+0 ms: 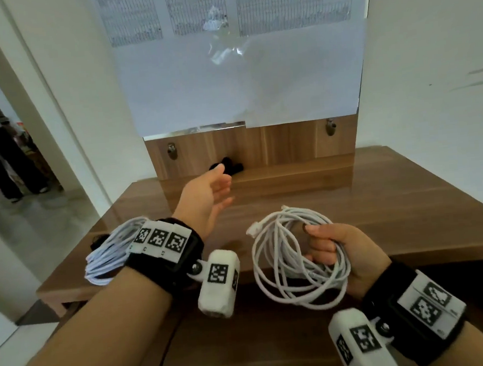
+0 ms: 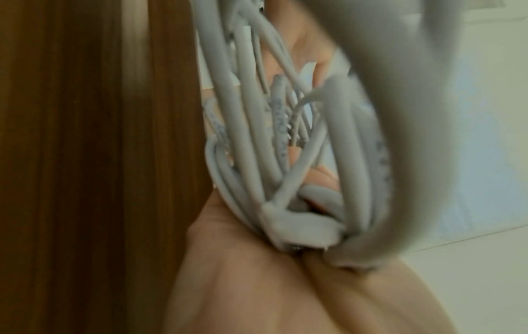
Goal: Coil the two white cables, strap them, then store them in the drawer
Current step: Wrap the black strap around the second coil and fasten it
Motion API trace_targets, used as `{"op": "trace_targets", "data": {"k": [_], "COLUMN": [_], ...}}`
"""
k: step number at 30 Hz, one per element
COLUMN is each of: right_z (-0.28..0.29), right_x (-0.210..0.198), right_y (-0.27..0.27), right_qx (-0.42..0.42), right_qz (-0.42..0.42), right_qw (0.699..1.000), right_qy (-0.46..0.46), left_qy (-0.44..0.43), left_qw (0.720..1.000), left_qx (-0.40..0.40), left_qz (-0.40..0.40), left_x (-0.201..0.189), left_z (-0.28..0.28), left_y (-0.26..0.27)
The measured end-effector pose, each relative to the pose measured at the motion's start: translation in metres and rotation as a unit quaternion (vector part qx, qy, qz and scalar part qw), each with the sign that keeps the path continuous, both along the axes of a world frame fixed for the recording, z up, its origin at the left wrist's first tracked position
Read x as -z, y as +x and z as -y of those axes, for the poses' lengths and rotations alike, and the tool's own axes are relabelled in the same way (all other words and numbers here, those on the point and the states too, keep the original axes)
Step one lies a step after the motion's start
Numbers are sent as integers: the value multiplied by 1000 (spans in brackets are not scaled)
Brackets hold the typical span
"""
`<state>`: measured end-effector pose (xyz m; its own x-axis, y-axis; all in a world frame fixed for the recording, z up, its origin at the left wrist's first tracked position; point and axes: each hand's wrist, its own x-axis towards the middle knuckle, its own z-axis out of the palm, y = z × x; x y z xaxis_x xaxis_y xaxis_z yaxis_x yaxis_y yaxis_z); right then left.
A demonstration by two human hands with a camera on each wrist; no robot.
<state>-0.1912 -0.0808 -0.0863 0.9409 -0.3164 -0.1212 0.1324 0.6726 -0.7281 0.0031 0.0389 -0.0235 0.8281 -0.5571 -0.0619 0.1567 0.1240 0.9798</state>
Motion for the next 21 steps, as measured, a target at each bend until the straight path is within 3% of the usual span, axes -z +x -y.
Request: {"op": "trace_targets", "data": {"k": [4, 9, 14, 21], "right_z": [-6, -5, 0, -2], "right_x": [-1, 0, 5, 5], "right_y": [1, 0, 0, 0], "right_qx": [53, 62, 68, 76], "right_qz": [-19, -31, -28, -15], "right_qw": [998, 997, 997, 997], "right_qy": [-29, -29, -7, 1], "left_qy": [8, 47, 109, 251], "left_qw": [996, 997, 994, 966], "left_qx": [-75, -29, -10, -9], "left_qz": [-43, -53, -18, 70], "left_x": [8, 25, 25, 29], "left_z": [27, 60, 88, 103], "left_y": [62, 105, 121, 133]}}
